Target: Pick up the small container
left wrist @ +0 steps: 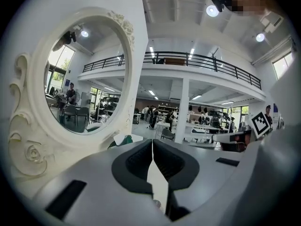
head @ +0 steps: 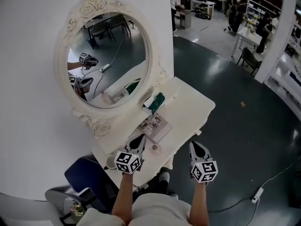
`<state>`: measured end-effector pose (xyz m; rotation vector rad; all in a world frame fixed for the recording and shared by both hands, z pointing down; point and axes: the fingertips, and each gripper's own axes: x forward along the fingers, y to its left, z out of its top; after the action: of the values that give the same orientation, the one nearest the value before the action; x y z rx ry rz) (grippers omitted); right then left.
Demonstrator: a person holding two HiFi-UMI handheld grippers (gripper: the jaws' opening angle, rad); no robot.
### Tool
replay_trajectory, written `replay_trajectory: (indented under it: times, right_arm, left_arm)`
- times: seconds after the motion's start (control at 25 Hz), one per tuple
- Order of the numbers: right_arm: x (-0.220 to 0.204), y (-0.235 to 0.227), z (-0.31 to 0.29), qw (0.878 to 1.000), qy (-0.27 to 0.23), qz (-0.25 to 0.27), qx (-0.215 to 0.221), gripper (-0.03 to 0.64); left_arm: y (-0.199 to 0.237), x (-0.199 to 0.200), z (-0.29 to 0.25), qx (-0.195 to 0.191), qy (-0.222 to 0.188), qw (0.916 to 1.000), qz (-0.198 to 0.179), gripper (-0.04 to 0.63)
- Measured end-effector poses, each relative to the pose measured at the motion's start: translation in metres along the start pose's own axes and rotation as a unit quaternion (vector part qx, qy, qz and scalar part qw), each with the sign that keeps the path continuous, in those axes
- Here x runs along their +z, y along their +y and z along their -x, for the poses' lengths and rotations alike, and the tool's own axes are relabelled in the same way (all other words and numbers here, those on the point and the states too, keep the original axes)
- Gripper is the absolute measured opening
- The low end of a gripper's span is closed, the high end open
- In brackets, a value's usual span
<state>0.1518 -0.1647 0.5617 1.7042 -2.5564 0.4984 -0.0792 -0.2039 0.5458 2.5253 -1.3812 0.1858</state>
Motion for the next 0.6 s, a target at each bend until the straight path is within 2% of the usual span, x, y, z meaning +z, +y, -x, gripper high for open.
replay_trajectory:
  times: [0.16,0.28,0.44,0.6]
  right_arm:
    - [0.004,0.004,-0.028,1.000,0.003,-0.001,0.004,0.015]
    - [-0.001,0.000,-0.039,1.000,0.022,-0.009,-0.010,0.015]
    - [-0.009,0.004,-0.053,0.999,0.034,0.000,-0.006,0.015]
    - [-0.021,0.007,-0.065,0.999,0.043,0.009,-0.007,0.015]
  left_arm:
    - [0.020,-0.015,-0.015,-0.024,0.024,0.9993,-0.018,0.029]
    - [0.021,-0.032,-0.027,-0.061,0.040,0.9970,-0.027,0.031]
    - [0.018,-0.057,-0.034,-0.116,0.061,0.9900,-0.052,0.031]
    - [0.013,-0.078,-0.042,-0.172,0.061,0.9816,-0.056,0.031]
